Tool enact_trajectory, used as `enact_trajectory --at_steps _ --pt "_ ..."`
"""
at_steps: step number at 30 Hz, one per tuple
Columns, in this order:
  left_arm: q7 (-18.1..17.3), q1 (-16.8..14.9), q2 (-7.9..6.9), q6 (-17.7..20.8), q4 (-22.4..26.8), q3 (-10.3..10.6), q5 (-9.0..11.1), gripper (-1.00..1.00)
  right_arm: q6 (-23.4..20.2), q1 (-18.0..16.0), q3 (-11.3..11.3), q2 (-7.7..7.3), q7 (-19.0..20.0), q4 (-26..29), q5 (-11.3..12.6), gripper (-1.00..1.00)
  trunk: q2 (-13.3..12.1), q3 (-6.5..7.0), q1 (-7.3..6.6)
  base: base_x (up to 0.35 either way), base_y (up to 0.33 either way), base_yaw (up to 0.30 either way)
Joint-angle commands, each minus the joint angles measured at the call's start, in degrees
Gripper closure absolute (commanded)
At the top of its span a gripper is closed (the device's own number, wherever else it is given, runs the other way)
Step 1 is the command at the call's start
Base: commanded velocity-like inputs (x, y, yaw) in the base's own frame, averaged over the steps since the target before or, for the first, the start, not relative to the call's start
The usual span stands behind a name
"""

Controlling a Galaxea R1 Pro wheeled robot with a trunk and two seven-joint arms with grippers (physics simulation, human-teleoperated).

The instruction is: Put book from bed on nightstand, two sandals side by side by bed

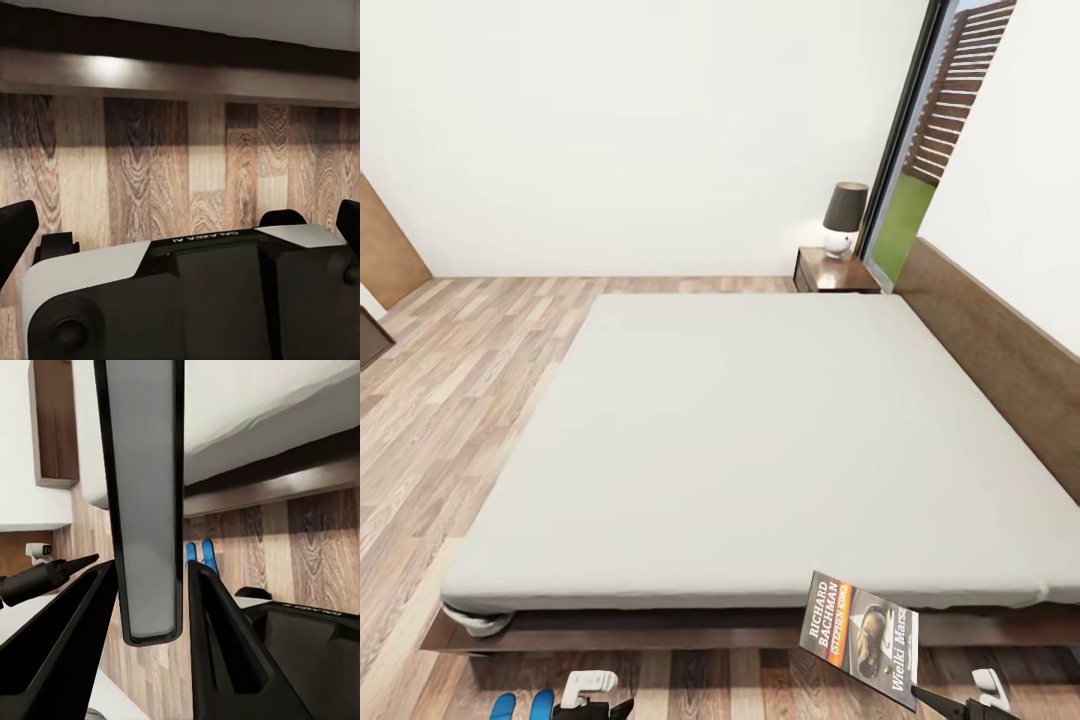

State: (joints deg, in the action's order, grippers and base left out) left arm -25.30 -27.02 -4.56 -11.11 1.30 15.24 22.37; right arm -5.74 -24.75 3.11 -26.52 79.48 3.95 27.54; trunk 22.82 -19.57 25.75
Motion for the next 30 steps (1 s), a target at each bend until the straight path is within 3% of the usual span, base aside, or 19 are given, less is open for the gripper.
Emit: enact_trajectory --at_steps 1,30 --pt "-0.2 0.0 -0.01 -0.2 -0.1 0.5 0.5 -1.0 -0.6 0.0 0.3 -0.02 0.1 0.0 0.4 1.0 0.1 0.01 0.03 0.0 0.0 0.0" --pt "-0.2 0.1 0.06 -0.2 -0.1 0.6 0.5 -1.0 -0.6 0.0 0.4 -0.02 0.1 0.0 0.4 1.0 0.1 2.72 0.03 0.0 0.0 0.0"
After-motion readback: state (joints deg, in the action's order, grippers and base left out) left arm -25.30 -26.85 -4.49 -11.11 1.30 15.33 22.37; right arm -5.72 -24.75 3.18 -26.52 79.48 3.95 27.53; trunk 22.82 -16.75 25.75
